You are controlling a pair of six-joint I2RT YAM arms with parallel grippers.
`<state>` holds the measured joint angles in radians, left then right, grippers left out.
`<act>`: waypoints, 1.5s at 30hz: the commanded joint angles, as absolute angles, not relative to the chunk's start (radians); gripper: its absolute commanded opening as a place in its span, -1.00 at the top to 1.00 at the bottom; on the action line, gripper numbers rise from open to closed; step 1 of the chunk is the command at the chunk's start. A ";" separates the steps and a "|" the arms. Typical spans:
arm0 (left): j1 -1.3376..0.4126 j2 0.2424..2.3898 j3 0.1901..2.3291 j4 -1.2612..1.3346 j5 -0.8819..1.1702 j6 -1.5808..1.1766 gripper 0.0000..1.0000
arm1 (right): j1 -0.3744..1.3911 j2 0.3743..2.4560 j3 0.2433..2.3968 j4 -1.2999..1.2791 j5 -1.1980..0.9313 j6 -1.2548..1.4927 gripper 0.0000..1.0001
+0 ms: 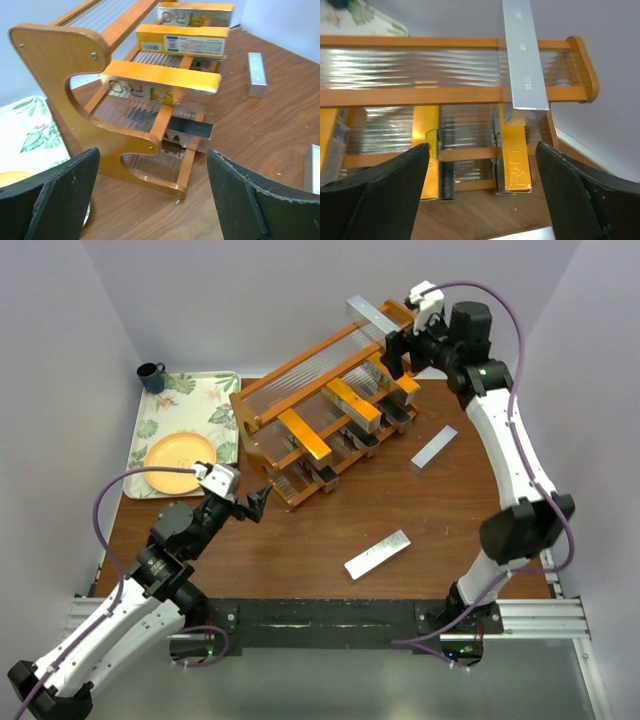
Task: Place and organize the toothpastes onto the shelf
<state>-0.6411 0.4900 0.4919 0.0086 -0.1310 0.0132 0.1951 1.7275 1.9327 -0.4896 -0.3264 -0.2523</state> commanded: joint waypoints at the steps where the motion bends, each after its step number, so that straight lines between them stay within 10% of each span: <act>1: -0.632 0.482 0.471 0.078 -0.019 0.034 -0.87 | 0.190 1.510 1.689 -0.350 -0.390 -0.118 -0.87; 11: -0.670 0.713 0.563 0.002 0.152 -0.080 -0.90 | 0.190 1.036 1.134 -0.273 -0.318 0.029 -0.97; 23: -1.113 0.887 0.563 0.147 -0.158 -0.261 -0.96 | 0.189 0.646 0.781 -0.302 -0.222 0.098 -0.97; 45: -1.434 1.534 0.339 1.046 -0.425 -0.120 -0.99 | 0.190 0.545 0.727 -0.354 -0.258 0.106 -0.97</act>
<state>-1.4178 1.4429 0.3435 0.7982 -0.4084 -0.1349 0.1951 0.5426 0.7269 -0.3527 -0.2523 0.1081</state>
